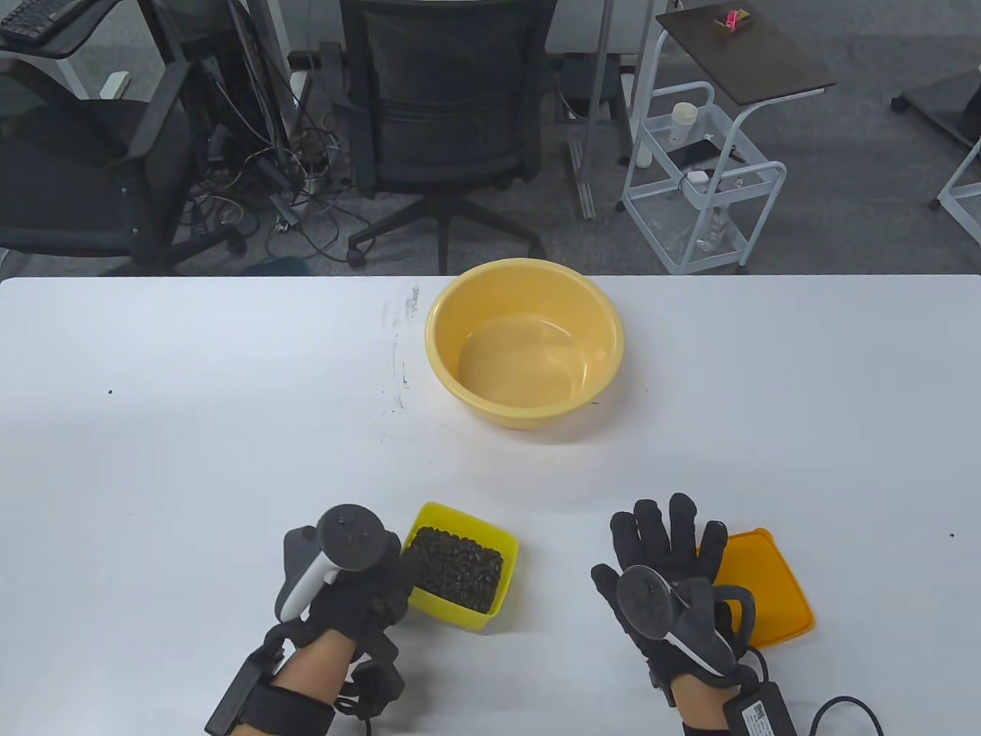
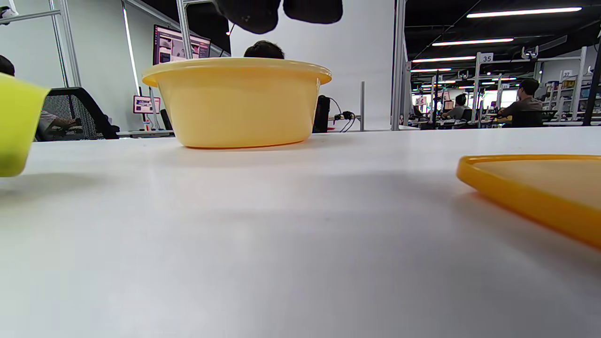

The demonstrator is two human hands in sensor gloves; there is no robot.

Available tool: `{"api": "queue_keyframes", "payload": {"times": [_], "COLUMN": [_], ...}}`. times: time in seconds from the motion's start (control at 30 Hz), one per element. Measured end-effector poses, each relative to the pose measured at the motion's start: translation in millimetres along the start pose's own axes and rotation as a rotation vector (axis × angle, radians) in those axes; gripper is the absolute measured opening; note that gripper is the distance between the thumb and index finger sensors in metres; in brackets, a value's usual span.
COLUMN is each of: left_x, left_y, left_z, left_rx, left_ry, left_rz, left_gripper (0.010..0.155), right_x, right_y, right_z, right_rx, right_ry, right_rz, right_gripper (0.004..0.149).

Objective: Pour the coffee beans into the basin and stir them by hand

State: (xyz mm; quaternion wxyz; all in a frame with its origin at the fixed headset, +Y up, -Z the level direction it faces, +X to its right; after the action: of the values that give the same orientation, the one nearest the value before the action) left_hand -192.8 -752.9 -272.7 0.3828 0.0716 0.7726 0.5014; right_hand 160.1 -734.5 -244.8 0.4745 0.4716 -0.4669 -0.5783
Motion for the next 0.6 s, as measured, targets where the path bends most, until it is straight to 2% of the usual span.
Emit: {"api": "queue_keyframes", "payload": {"times": [0.03,0.07,0.1,0.17,0.2,0.27,0.37,0.47,0.53,0.6], "left_x": [1,2,2,0,0,9,36,63,83,99], "left_y": [-3,-3,-5,-7,-8,-13,-22,-34,-46,-56], "left_z": [-2,-5,-8,-6,-4,5,33,68,91,109], "left_rx": [-0.050,-0.037,-0.085,-0.126,-0.140,-0.155,-0.197,-0.261,-0.284,-0.287], "left_ry": [0.148,0.321,0.377,0.596,0.635,0.645,0.543,0.495,0.495,0.402], "left_rz": [-0.048,-0.082,-0.084,-0.095,-0.099,-0.046,0.081,0.160,0.248,0.351], "left_gripper": [0.087,0.092,0.093,0.095,0.096,0.092,0.082,0.080,0.080,0.080], "right_x": [0,1,1,3,3,4,6,4,3,2], "right_y": [0,0,0,-1,-1,-3,-3,-2,-2,-1], "right_z": [-1,-3,-4,-7,-8,-8,-8,-6,-4,-1], "right_rx": [-0.002,-0.003,0.001,0.012,0.015,0.017,0.017,0.003,-0.010,-0.022], "right_ry": [-0.004,-0.012,-0.018,-0.022,-0.024,-0.025,-0.023,-0.031,-0.041,-0.034], "right_rz": [0.002,0.008,0.009,0.021,0.021,0.026,0.036,0.030,0.028,0.025], "right_gripper": [0.072,0.072,0.072,0.072,0.072,0.072,0.072,0.072,0.072,0.072]}}
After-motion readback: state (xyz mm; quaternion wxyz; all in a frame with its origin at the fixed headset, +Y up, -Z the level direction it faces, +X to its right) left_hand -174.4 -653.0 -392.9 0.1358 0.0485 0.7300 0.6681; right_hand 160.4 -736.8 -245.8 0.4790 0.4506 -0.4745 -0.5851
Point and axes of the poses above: the tracker on the back of each hand, its own z axis roughly to the thumb side, its own y axis roughly from the fingertips to the wrist, x = y × z, the point moved 3 cm from there along -y, roughly from the wrist to the fingertips, and after that the axes turned 1 degree about -x, right-handed, at the moved point
